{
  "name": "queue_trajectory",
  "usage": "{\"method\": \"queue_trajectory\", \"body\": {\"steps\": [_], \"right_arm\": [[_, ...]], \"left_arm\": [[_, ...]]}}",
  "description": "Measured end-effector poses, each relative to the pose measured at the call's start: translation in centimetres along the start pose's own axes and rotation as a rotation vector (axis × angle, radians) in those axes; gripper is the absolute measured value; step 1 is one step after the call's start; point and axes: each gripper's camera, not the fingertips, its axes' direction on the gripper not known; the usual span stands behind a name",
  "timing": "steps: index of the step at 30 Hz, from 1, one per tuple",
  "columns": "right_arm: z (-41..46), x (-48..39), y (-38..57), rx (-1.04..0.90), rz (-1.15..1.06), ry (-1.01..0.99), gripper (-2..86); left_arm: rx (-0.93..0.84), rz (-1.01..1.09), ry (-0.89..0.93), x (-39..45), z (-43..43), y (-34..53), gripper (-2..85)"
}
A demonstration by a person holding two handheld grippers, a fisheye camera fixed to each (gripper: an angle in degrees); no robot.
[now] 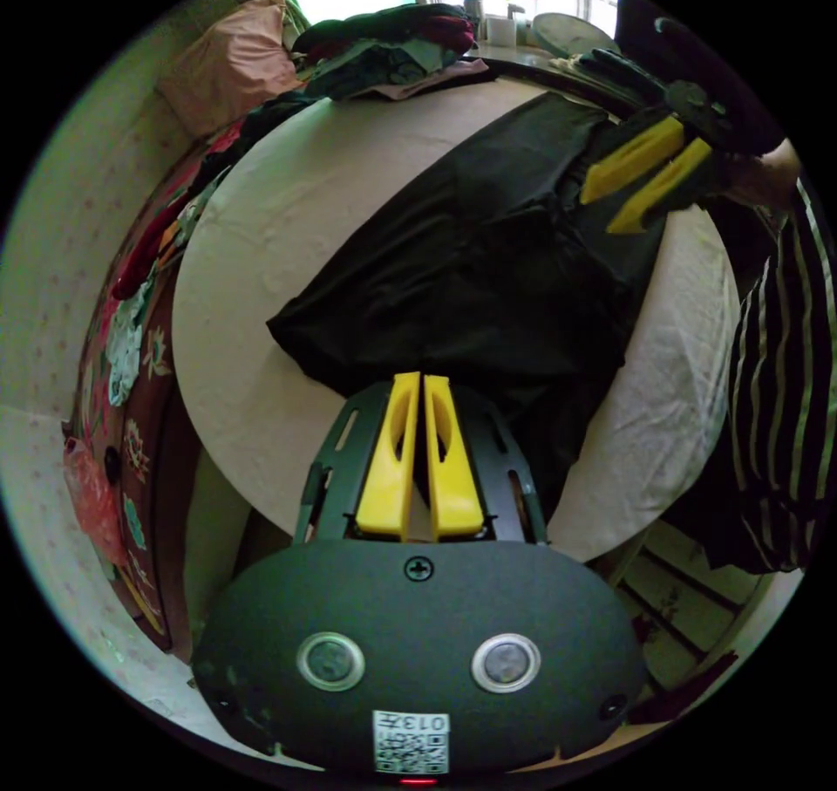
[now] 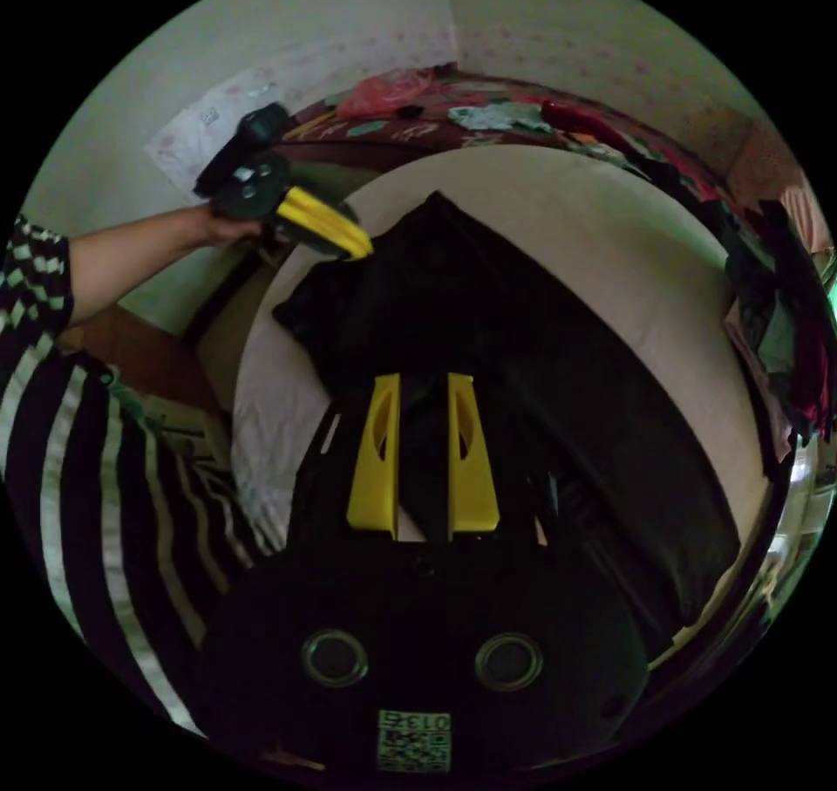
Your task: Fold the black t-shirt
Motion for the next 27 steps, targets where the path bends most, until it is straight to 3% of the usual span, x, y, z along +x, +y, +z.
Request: {"method": "queue_trajectory", "body": {"steps": [5,9,16,20,22,25,27], "right_arm": [[3.2,1.2,-2.1,-0.059,-0.025,0.063,8.3],[2.9,0.4,-2.6,-0.054,-0.102,0.066,1.6],[-2.7,-1.2,-2.2,0.171,-0.294,0.029,0.8],[-2.3,3.8,-3.4,0.198,-0.032,0.004,1.7],[-0.2,8.5,-3.6,0.153,0.208,0.025,3.9],[1.9,13.2,-2.8,0.054,0.395,-0.042,7.0],[1.0,14.2,-1.6,0.104,0.436,-0.021,7.0]], "left_arm": [[0.002,0.009,-0.029,0.3,-0.1,-0.4,5.3],[-0.041,0.055,-0.038,0.7,0.9,-1.1,3.3],[-0.020,0.082,0.013,-0.3,0.4,-1.8,0.1],[-0.008,-0.008,0.061,-3.2,0.0,-2.3,0.0],[-0.011,-0.082,0.085,-4.6,0.3,-2.6,0.0],[-0.053,-0.152,0.116,-6.0,0.9,-2.7,0.1],[-0.038,-0.184,0.107,-6.3,0.6,-2.4,0.1]]}}
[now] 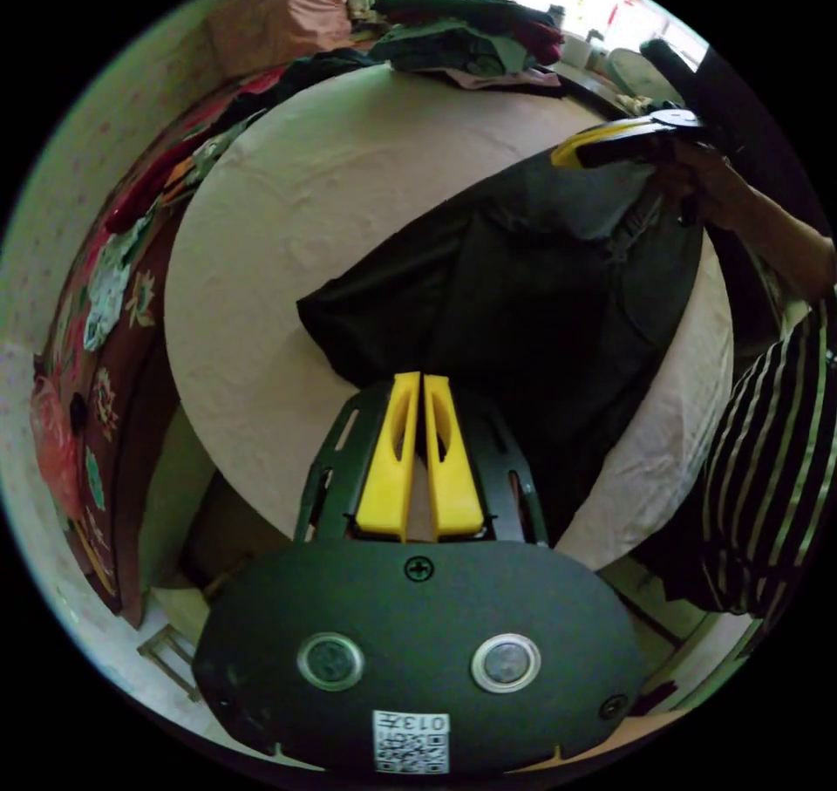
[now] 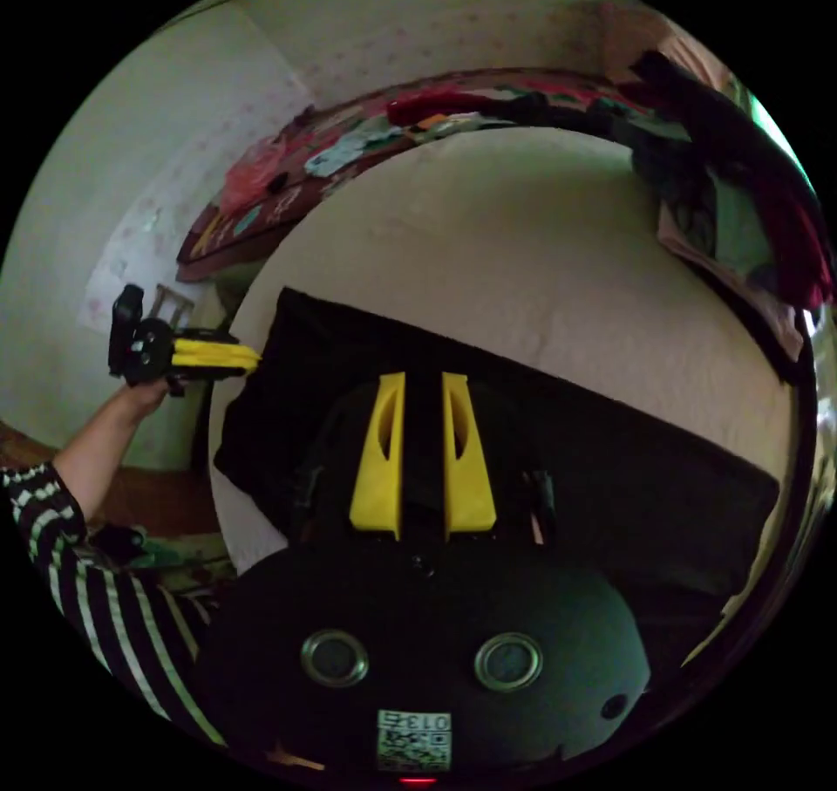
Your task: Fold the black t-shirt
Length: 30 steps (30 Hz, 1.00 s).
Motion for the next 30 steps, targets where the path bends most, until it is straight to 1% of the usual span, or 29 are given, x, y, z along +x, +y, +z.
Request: {"method": "queue_trajectory", "body": {"steps": [2,4,5,7,8,10,13,15,16,17,20,22,23,24,25,27,29,30], "right_arm": [[-0.8,-0.1,1.0,0.022,-0.081,0.010,6.7],[-0.3,-1.4,2.3,-0.034,-0.250,-0.007,7.0],[-0.1,-1.8,2.6,-0.050,-0.286,-0.008,7.1],[1.1,-3.1,3.2,-0.082,-0.394,-0.010,7.5],[1.4,-3.3,3.2,-0.088,-0.405,-0.009,7.7],[2.7,-3.4,2.8,-0.120,-0.408,-0.037,8.1],[4.0,-3.1,2.0,-0.134,-0.398,-0.084,6.1],[4.7,-3.0,1.8,-0.159,-0.418,-0.025,3.1],[4.9,-2.7,1.8,-0.184,-0.401,0.020,2.2],[4.7,-2.4,1.8,-0.185,-0.389,0.029,2.0],[2.6,0.2,2.5,-0.127,-0.274,0.051,1.2],[1.0,3.9,3.7,-0.092,-0.104,0.005,0.9],[0.8,5.0,4.1,-0.089,-0.058,-0.022,0.8],[0.7,7.1,4.9,-0.088,0.018,-0.100,0.8],[0.9,9.3,5.8,-0.119,0.102,-0.135,0.7],[1.2,11.9,7.1,-0.160,0.185,-0.155,0.8],[0.7,13.2,7.9,-0.146,0.216,-0.157,1.3],[0.1,12.8,7.8,-0.128,0.167,-0.108,1.9]], "left_arm": [[0.064,-0.030,-0.022,-0.1,-0.9,0.5,0.1],[0.128,-0.057,-0.044,-0.2,-1.8,0.7,0.0],[0.172,-0.067,-0.027,-0.2,-2.3,0.6,0.1],[0.189,-0.067,-0.006,-0.3,-2.7,0.1,0.3],[0.195,-0.052,0.011,-0.2,-2.7,-0.3,0.6],[0.184,-0.008,0.033,0.2,-2.4,-1.2,0.9],[0.108,0.057,-0.023,1.0,-0.9,-2.9,0.9],[0.044,0.077,-0.054,1.0,0.2,-3.6,0.5],[0.024,0.082,-0.053,0.9,0.7,-3.8,0.3],[0.054,0.059,-0.043,0.5,0.6,-3.8,0.1],[0.065,-0.015,0.004,-0.9,0.6,-3.8,-0.1],[0.076,-0.025,0.027,-1.3,0.6,-3.7,-0.2],[0.077,-0.032,0.043,-1.6,0.6,-3.8,-0.3],[0.077,-0.036,0.052,-1.7,0.6,-3.9,-0.3],[0.075,-0.044,0.066,-2.0,0.6,-4.0,-0.3],[0.076,-0.051,0.082,-2.3,0.6,-4.1,-0.3],[0.067,-0.047,0.055,-2.2,0.3,-4.3,-0.3],[0.069,-0.044,0.028,-2.1,0.1,-4.3,-0.3]]}}
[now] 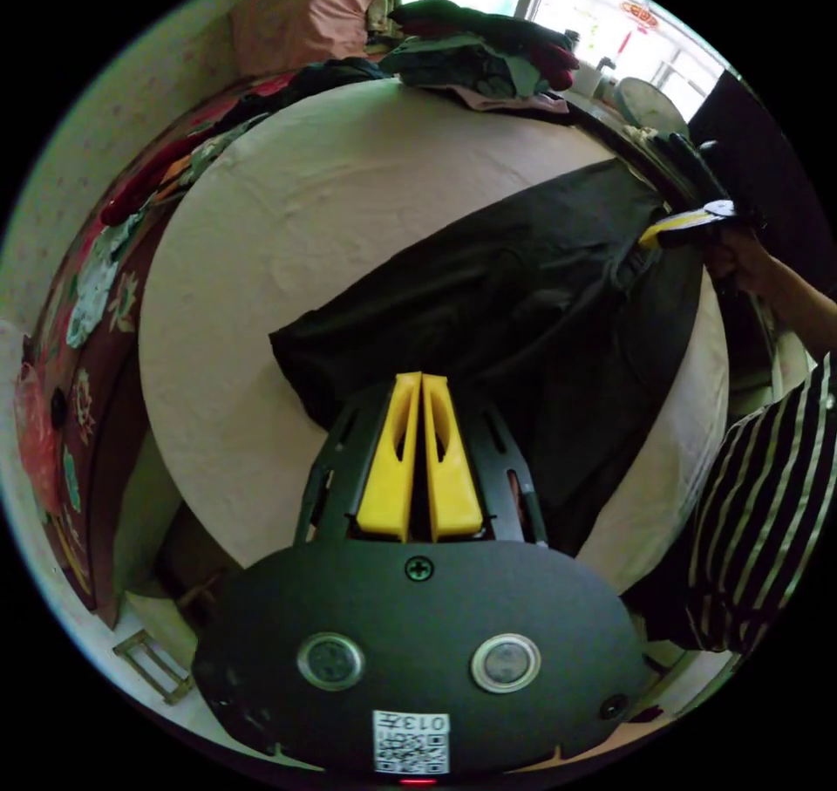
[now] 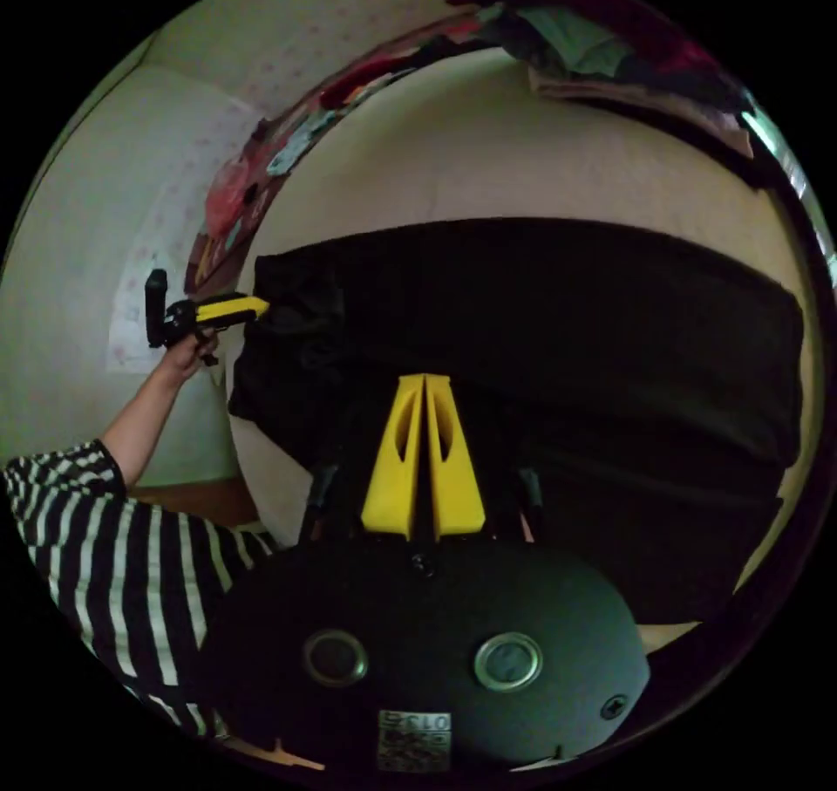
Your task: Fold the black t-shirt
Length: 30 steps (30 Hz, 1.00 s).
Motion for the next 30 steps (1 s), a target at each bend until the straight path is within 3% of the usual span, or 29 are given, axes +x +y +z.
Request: {"method": "queue_trajectory", "body": {"steps": [4,8,13,17,20,23,25,30], "right_arm": [[0.7,-5.5,-2.3,0.000,-0.282,0.083,5.4],[3.2,-10.5,-4.9,-0.010,-0.485,0.110,4.0],[8.6,-14.1,-7.8,-0.175,-0.632,0.107,6.3],[10.0,-14.4,-7.9,-0.226,-0.643,0.132,2.6],[7.0,-13.5,-7.1,-0.033,-0.586,0.109,1.4],[4.7,-9.9,-6.5,0.164,-0.364,-0.003,0.9],[4.6,-7.2,-6.5,0.134,-0.208,-0.080,0.9],[3.6,-6.2,-5.5,0.147,-0.222,0.027,2.3]], "left_arm": [[0.117,0.018,-0.015,0.7,-2.2,-0.3,-0.3],[0.051,0.080,-0.071,1.7,-1.8,-1.2,-0.3],[-0.006,0.114,-0.097,2.4,-0.8,-1.6,-0.3],[-0.036,0.081,-0.104,2.1,-0.1,-1.6,-0.3],[-0.026,0.065,-0.102,1.8,0.0,-1.3,-0.3],[-0.012,0.024,-0.071,1.2,-0.1,-1.2,-0.2],[-0.009,0.003,-0.068,0.9,-0.3,-1.2,-0.2],[0.133,-0.077,-0.055,0.0,-2.7,-0.9,0.5]]}}
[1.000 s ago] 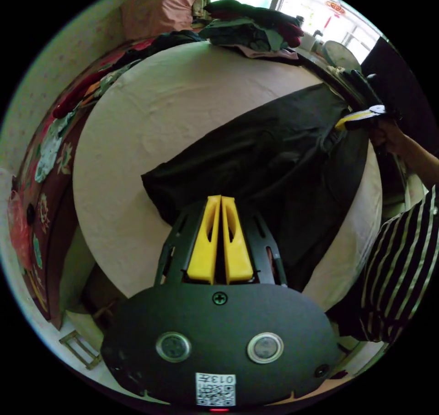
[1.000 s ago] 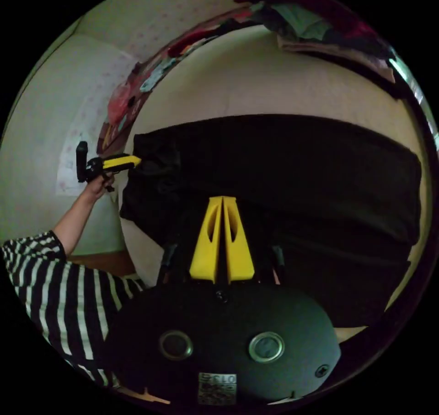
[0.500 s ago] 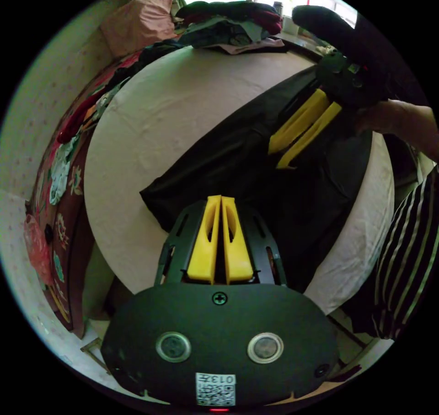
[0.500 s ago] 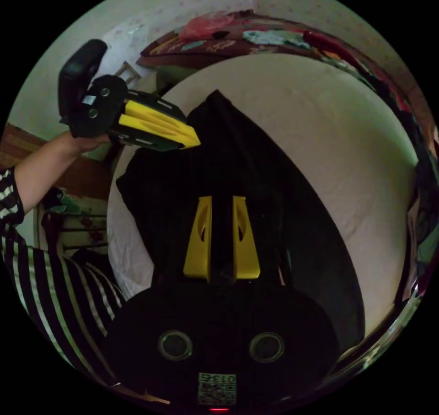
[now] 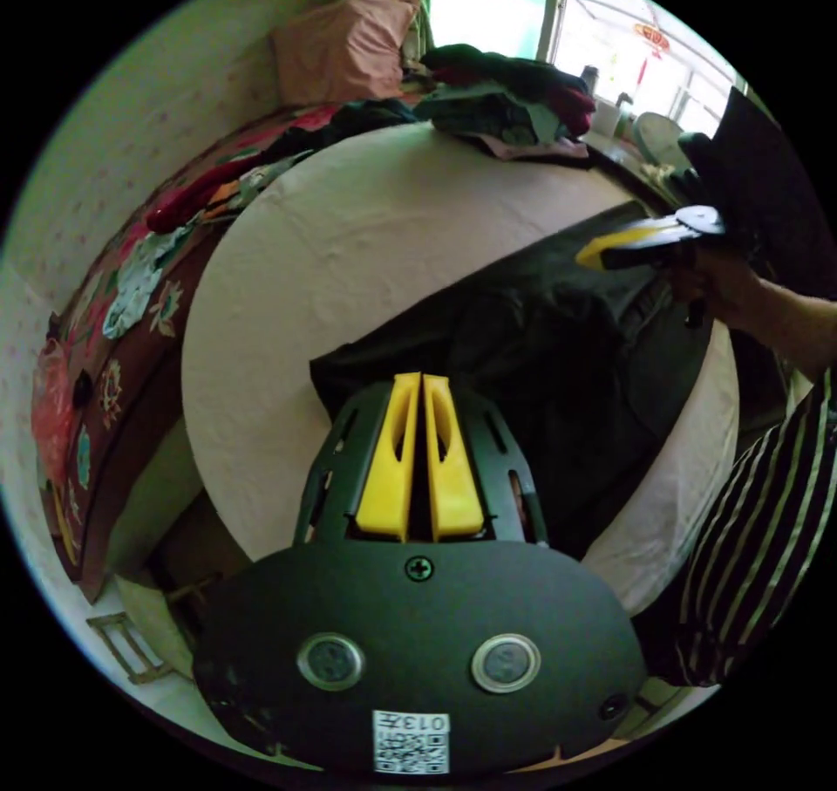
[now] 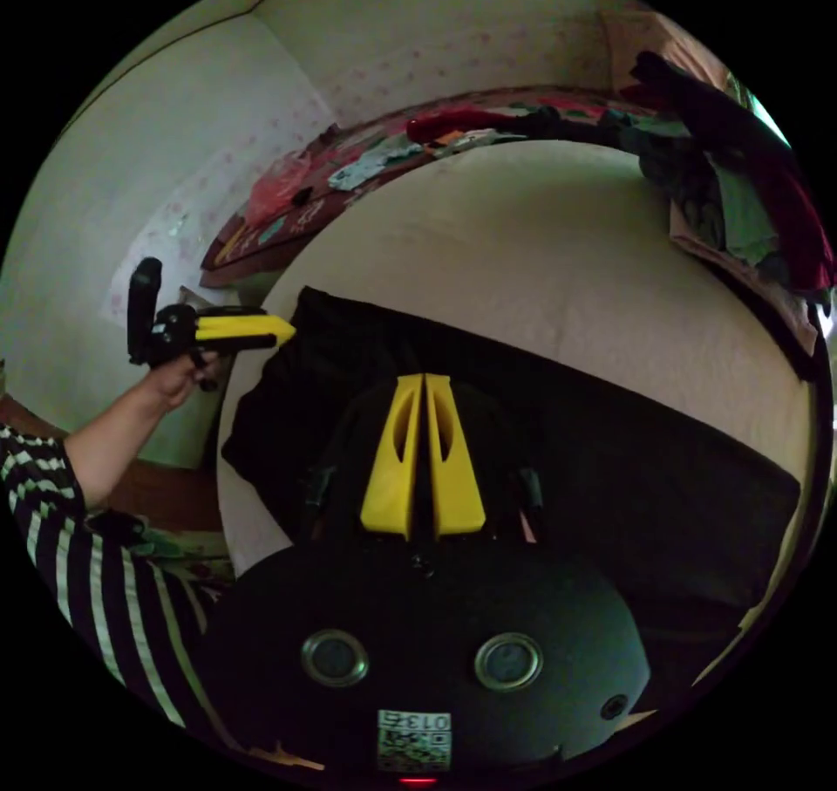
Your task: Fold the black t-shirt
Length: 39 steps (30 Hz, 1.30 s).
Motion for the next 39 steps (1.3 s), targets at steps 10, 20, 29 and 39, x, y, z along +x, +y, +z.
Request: {"method": "queue_trajectory", "body": {"steps": [10,20,29,39], "right_arm": [[1.0,-1.5,1.1,-0.126,-0.037,0.041,6.9],[0.2,-2.2,1.3,-0.168,0.001,0.135,3.9],[-0.4,-8.4,1.2,-0.082,-0.184,0.112,6.5],[4.3,-12.5,0.4,-0.218,-0.309,0.180,1.7]], "left_arm": [[-0.027,0.173,0.050,2.8,0.6,-1.2,1.2],[-0.089,0.149,0.018,2.5,1.4,-0.6,0.1],[-0.008,0.132,0.052,3.5,1.1,-1.8,2.1],[-0.098,0.121,-0.004,3.6,3.7,-1.4,-0.1]]}}
